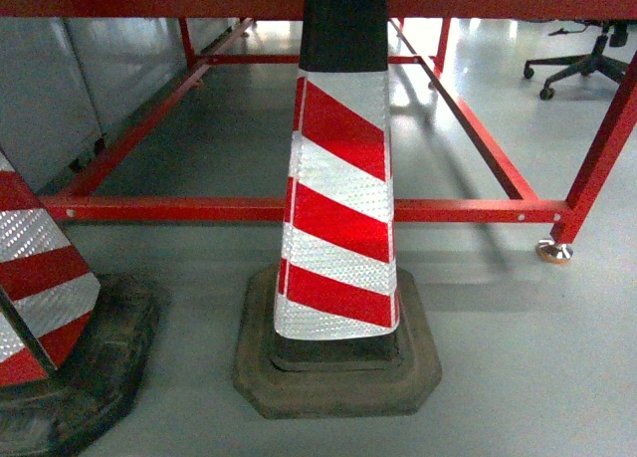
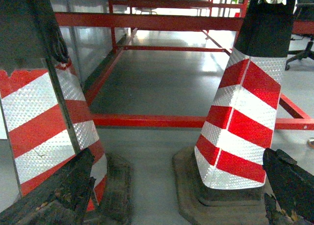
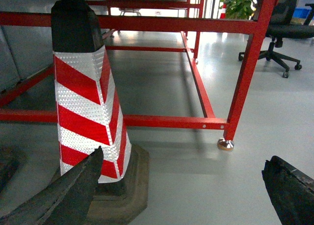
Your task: Sort blue parts and orange caps into right shelf containers
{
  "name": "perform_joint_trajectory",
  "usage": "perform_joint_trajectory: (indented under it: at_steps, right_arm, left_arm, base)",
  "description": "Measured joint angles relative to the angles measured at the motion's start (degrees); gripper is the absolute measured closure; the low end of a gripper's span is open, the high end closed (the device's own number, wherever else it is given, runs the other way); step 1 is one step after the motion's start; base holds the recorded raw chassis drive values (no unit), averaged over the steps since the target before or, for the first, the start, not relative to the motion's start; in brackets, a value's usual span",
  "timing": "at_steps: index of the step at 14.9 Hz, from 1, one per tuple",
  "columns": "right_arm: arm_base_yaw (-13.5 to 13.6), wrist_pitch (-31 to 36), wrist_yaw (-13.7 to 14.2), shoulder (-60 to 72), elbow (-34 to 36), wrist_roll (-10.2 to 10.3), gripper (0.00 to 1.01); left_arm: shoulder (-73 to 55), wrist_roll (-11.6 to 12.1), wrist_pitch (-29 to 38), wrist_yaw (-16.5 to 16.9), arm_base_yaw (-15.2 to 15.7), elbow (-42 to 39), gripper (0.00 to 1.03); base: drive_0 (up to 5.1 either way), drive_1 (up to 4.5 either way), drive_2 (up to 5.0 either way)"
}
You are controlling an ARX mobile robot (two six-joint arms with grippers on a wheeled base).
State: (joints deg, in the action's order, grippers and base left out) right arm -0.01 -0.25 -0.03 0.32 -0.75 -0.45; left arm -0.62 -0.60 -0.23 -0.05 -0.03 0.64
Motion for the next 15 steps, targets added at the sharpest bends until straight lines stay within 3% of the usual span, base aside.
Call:
perform_joint_trajectory:
  at_steps: [15]
  right_arm:
    - [0.0, 0.0, 0.0, 0.0, 0.0, 0.0, 0.03]
  left_arm:
    - [0.0, 0.0, 0.0, 0.0, 0.0, 0.0, 0.05]
  base:
    - [0.0, 0.0, 0.0]
